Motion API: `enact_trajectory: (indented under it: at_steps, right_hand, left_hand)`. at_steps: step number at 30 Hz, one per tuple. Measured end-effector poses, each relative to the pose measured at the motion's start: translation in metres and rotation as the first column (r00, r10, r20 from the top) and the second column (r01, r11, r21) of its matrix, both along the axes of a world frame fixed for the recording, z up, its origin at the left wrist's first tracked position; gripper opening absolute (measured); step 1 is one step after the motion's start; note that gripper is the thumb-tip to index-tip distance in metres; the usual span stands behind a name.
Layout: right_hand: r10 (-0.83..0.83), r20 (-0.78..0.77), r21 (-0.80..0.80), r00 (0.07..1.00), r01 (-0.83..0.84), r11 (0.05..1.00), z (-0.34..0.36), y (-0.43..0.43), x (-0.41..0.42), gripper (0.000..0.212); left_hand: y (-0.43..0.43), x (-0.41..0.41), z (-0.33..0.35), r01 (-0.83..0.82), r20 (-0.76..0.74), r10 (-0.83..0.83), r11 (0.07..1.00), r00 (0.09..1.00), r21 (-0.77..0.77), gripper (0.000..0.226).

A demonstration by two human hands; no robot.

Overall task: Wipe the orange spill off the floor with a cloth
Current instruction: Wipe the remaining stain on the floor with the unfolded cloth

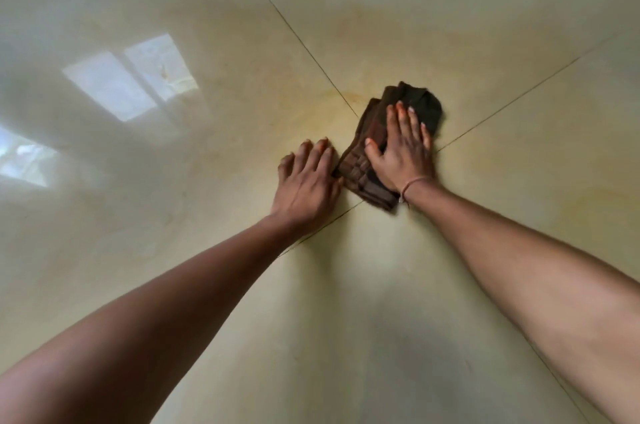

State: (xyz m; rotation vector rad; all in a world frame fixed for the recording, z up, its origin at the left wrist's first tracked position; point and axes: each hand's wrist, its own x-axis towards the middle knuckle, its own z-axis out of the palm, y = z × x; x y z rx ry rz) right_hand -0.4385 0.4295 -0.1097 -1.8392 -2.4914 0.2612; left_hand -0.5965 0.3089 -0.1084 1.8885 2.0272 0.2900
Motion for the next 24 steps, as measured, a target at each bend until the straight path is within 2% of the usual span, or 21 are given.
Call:
enact_trajectory:
  at_steps: [4, 6, 9, 11, 14, 17, 20, 21, 24]
  right_hand:
    - [0.024, -0.002, 0.004, 1.0, -0.024, 1.0, 0.0, -0.064, 0.09, 0.08]
    - [-0.074, 0.029, -0.025, 0.997, 0.074, 0.997, 0.002, -0.05, 0.112, 0.082]
    - [-0.191, 0.025, 0.002, 0.981, 0.191, 0.982, -0.002, -0.028, 0.098, 0.081]
    - [-0.137, 0.006, 0.004, 0.99, 0.137, 0.991, -0.002, -0.056, 0.105, 0.08]
    - [-0.058, 0.041, -0.021, 0.997, 0.059, 0.998, 0.003, -0.115, 0.161, 0.078]
    - [-0.211, 0.067, -0.025, 0.975, 0.213, 0.977, 0.004, -0.094, 0.192, 0.083]
    - [-0.424, 0.022, -0.005, 0.905, 0.424, 0.905, 0.0, -0.052, 0.163, 0.089]
    - [-0.415, 0.011, -0.007, 0.91, 0.415, 0.91, 0.0, -0.056, 0.15, 0.088]
    - [-0.159, 0.024, -0.013, 0.987, 0.159, 0.987, 0.002, -0.112, 0.144, 0.081]
  left_hand:
    - [0.0, 0.007, -0.001, -0.005, -0.056, 0.002, 0.999, 0.998, -0.05, 0.072]
    - [0.004, 0.019, 0.002, -0.024, -0.075, 0.019, 0.997, 0.997, -0.071, 0.078]
    - [0.007, 0.032, 0.001, -0.12, -0.092, 0.114, 0.991, 0.989, -0.061, 0.079]
    - [0.007, 0.034, -0.002, -0.138, -0.107, 0.134, 0.99, 0.985, -0.036, 0.079]
    - [0.007, 0.033, -0.004, -0.097, -0.103, 0.097, 0.995, 0.99, 0.012, 0.075]
    - [0.008, 0.036, -0.006, 0.029, -0.131, -0.021, 0.998, 0.991, 0.059, 0.067]
    - [0.01, 0.037, -0.008, 0.116, -0.177, -0.102, 0.991, 0.979, 0.07, 0.063]
    - [0.01, 0.037, -0.007, 0.132, -0.182, -0.118, 0.989, 0.976, 0.067, 0.061]
    - [0.008, 0.036, -0.005, 0.137, -0.172, -0.123, 0.988, 0.977, 0.071, 0.059]
